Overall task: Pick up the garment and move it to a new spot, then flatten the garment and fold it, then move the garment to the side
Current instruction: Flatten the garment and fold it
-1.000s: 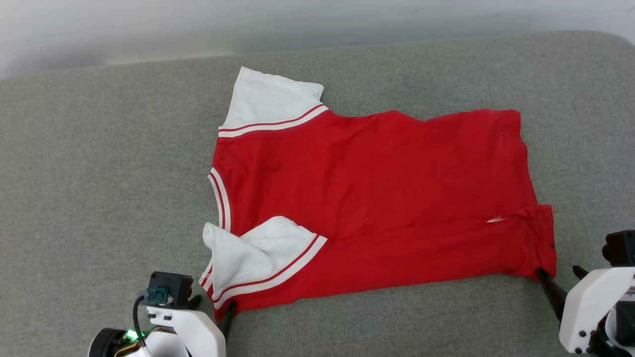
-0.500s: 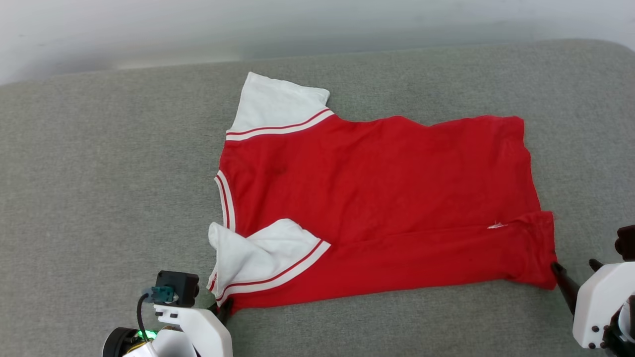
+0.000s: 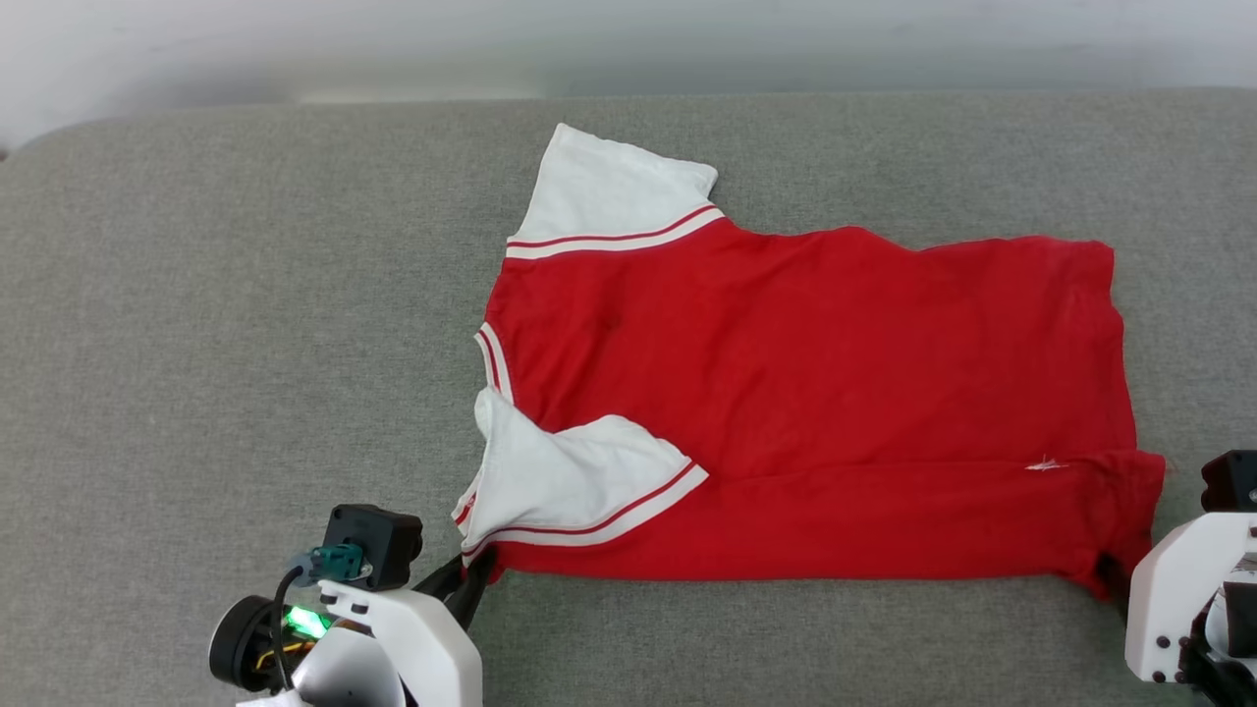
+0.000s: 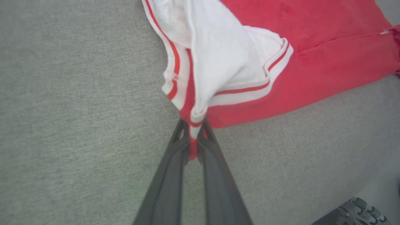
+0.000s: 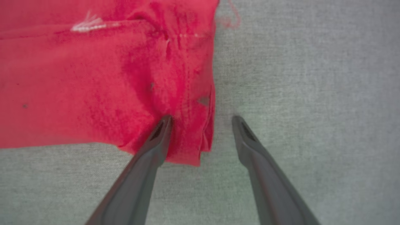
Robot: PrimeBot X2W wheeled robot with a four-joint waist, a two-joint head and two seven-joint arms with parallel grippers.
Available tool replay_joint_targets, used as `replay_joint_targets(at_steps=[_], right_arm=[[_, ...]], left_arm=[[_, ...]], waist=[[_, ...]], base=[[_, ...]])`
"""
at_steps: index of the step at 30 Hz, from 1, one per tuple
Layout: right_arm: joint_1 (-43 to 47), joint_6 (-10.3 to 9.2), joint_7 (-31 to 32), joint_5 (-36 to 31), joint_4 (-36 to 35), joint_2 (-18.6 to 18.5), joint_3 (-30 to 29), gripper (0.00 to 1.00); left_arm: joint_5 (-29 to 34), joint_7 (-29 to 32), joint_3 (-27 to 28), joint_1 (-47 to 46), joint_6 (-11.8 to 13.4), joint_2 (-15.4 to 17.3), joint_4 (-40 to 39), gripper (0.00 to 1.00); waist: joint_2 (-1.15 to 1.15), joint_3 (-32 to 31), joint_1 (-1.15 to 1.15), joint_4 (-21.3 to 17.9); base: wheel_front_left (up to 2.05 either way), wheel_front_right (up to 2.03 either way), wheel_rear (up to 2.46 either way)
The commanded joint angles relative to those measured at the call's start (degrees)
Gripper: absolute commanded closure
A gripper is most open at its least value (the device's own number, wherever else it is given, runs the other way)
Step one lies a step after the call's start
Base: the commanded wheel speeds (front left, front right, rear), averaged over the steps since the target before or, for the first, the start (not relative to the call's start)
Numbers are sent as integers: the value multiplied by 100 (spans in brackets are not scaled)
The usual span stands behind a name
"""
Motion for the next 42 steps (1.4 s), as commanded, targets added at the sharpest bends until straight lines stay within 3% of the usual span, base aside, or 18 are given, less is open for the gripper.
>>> replay_joint_targets(at_steps=[1,6,7,8,9,10,18,29,35,42], right_arm=[[-69,-2,-18,45,170,97,14,0],[-90,-1,30,169,565,185,175,0],[-80,7,61,237,649,217,217,11],[-78,7,56,293,730,227,256,52],[-75,7,44,310,801,204,311,71],[-79,7,23,313,855,163,351,100],[-204,-7,-291,274,894,-138,296,100],[286,-7,-3,339,33,-407,181,100],[844,-7,297,345,-464,-375,-24,100],[1313,-7,504,325,-621,-194,-217,100]], left_arm=[[51,26,13,-73,37,26,-114,100],[66,81,11,-66,81,88,-251,100],[59,94,10,-56,90,92,-260,100],[48,113,8,-47,103,99,-252,100],[35,119,10,-43,112,102,-249,100],[28,120,13,-41,115,103,-242,100],[-13,184,-12,52,123,196,-55,100],[-263,379,-135,663,111,516,96,100],[-408,430,-181,1036,158,709,71,100],[-527,398,-244,1218,95,645,244,100]], waist=[[-1,52,0,44],[-1,139,0,83],[-1,154,0,84],[-1,169,0,86],[-1,184,0,87],[-1,196,0,87],[-1,65,0,35],[-1,-590,0,-61],[-1,-786,0,-72],[-1,-822,0,-77]], base=[[0,0,0],[0,0,0],[0,0,0],[0,0,0],[0,0,0],[0,0,0],[0,0,0],[0,0,0],[0,0,0],[0,0,0]])
